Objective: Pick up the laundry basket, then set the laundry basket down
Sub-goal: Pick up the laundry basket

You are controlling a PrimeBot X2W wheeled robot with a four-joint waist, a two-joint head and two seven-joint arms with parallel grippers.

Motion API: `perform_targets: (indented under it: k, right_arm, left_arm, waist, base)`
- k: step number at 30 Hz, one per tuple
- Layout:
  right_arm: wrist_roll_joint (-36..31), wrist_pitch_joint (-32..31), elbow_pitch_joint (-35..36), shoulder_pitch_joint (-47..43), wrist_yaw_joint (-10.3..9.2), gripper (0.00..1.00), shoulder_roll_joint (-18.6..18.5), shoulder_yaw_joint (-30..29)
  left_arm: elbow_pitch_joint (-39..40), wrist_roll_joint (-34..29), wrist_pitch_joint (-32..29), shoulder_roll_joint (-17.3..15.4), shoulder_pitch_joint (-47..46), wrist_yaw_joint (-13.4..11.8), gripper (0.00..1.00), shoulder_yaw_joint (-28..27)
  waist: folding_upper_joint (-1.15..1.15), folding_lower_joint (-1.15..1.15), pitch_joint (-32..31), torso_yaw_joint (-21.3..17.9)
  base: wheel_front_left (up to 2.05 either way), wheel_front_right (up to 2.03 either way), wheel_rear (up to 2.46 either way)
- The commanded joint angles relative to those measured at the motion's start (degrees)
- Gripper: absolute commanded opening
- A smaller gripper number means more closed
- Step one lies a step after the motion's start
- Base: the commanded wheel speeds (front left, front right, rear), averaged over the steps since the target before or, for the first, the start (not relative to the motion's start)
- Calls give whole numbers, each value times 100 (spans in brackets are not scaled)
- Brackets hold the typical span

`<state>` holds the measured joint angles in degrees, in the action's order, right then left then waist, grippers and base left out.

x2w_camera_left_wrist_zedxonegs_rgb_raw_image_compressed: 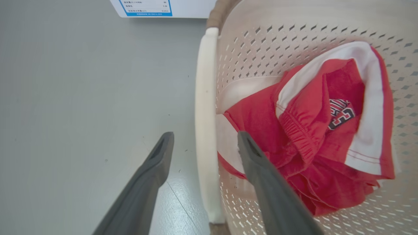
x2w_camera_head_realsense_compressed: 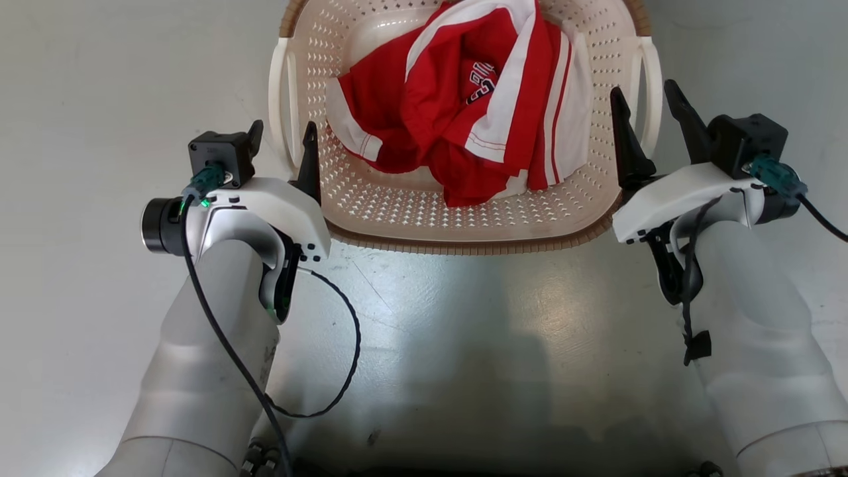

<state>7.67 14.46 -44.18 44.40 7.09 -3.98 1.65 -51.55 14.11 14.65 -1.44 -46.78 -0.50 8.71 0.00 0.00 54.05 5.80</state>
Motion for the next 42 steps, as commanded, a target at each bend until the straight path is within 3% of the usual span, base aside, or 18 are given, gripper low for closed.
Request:
perform_targets:
  k: [1,13,14,16,18,19,20,22,23,42]
  right_arm:
    - [23,54,-68,-82,40,100,111,140]
    - [156,54,-892,371,40,100,111,484]
    - [168,54,-935,391,40,100,111,509]
    - [203,54,-1005,413,40,100,111,561]
    - [242,54,-1079,433,40,99,111,624]
    - [251,54,-1111,452,40,87,111,648]
    - [244,54,-1154,472,40,50,111,657]
    - [208,54,-1230,505,40,13,111,629]
    - [185,54,-1252,517,40,0,111,600]
    - [-18,54,-2148,368,40,0,111,355]
  left_arm:
    - [-12,41,35,-144,33,13,100,-64]
    - [-440,145,35,-143,-245,147,100,430]
    - [-479,174,35,-143,-258,157,90,481]
    - [-544,233,35,-143,-277,165,47,580]
    - [-598,319,35,-143,-297,171,11,677]
    - [-622,366,35,-143,-319,174,0,715]
    - [-631,408,35,-143,-342,174,0,751]
    - [-626,488,35,-143,-361,166,0,833]
    - [-625,525,35,-143,-365,160,0,873]
    - [-641,1259,35,-143,108,-55,0,1497]
  waist:
    - [0,0,39,20]
    - [0,0,110,66]
    - [0,0,100,65]
    - [0,0,69,61]
    - [0,0,54,52]
    - [0,0,57,47]
    - [0,0,56,43]
    - [0,0,41,38]
    - [0,0,34,40]
    - [0,0,-801,-68]
  base:
    - [0,0,0]
    - [0,0,0]
    - [0,0,0]
    - [0,0,0]
    - [0,0,0]
    - [0,0,0]
    - [0,0,0]
    - [0,0,0]
    - [0,0,0]
    - [0,0,0]
